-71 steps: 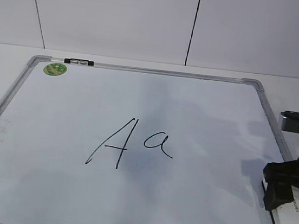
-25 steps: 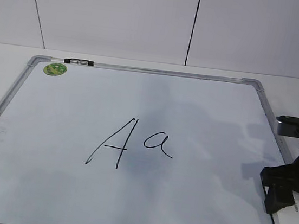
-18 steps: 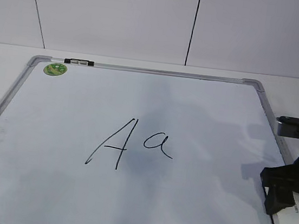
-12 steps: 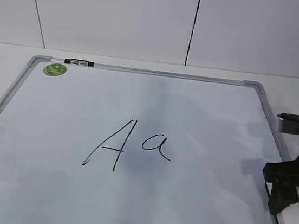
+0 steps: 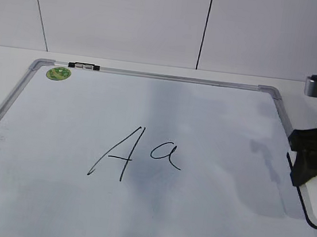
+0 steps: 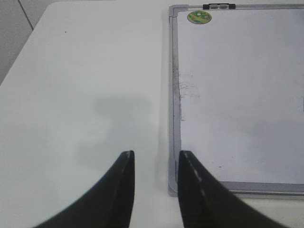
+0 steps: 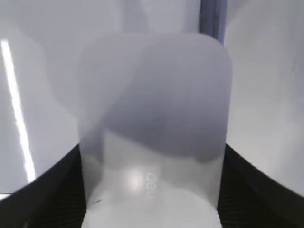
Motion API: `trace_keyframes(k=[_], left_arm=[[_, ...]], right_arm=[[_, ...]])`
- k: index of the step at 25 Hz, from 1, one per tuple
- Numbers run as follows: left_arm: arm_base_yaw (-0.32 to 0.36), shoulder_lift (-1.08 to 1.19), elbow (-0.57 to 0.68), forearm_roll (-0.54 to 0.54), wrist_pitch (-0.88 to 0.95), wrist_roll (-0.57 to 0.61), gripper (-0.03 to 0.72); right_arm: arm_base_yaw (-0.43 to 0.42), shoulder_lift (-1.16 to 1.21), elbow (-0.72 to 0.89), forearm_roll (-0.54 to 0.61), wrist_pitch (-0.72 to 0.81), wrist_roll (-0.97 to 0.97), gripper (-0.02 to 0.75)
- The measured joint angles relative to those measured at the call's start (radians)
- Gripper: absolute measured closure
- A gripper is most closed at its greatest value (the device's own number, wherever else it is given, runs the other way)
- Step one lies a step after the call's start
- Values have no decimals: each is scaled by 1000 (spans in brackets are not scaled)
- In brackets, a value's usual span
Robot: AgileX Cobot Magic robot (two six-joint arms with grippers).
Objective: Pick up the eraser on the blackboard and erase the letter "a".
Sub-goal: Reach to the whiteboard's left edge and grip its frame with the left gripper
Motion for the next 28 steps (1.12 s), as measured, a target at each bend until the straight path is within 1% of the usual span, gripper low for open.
trace_keyframes(k=[6,12,22,28], left_arm=[[0,0,0,0,0,0,453],[0,0,0,0,0,0,453],[0,0,0,0,0,0,453],[0,5,0,-2,-4,0,453]], right_arm=[[133,0,-126,-12,43,0,204],[216,0,-226,-18,78,0,204],[291,0,-248,-39,111,0,204],[298,0,-248,-43,113,-2,204]])
